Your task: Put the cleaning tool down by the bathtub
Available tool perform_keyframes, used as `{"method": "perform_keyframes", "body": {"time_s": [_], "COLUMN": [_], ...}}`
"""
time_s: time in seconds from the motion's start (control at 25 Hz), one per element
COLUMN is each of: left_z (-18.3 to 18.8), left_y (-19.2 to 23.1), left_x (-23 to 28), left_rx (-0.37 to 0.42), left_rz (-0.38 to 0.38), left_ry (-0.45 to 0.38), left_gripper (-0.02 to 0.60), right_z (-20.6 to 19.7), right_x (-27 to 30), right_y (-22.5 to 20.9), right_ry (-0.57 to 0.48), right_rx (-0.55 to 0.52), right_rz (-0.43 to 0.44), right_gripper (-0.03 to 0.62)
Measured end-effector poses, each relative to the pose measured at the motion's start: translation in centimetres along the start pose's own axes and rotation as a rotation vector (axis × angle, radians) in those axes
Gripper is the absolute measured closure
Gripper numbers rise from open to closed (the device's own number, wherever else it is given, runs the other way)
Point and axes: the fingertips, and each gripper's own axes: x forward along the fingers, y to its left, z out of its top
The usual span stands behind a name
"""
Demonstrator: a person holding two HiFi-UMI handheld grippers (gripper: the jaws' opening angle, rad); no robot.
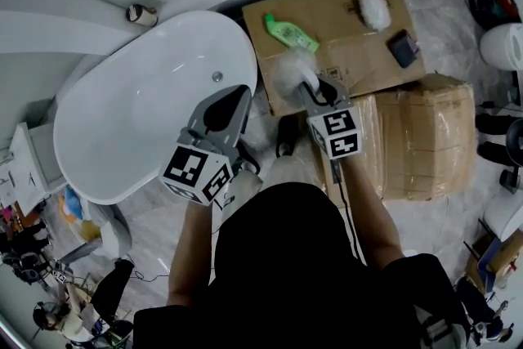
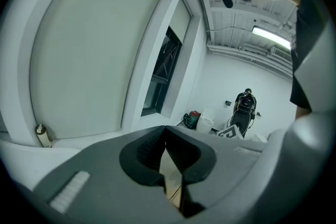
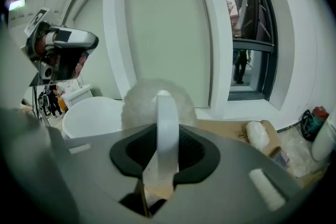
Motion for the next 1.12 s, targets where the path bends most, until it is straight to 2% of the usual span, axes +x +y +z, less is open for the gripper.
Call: {"method": "perform_keyframes", "body": {"time_s": [0.32,0.72,1.12], "left_z": [-1.4,-2.6,-4.9], "left_y": [-0.1,-0.1,0.9], "left_x": [1.9,4.1,5.8], "left_rx": [-0.035,-0.035,-0.055], "left_rz": [-0.01,-0.02,-0.023], "left_ry": [0.034,0.067,0.105], "left_gripper": [0.582,0.582,0.583], "right_z": [-3.3,-7.6,-11.9], "right_x": [3.0,6.1,9.9], "right_y": [-2.0,-3.5,-3.5], "right_ry": [0.061,0.134,0.208], "right_rx": [0.021,0.051,0.064], "right_rz": [-0.019,-0.02,-0.005], "right_gripper": [0.499,0.497,0.497]}}
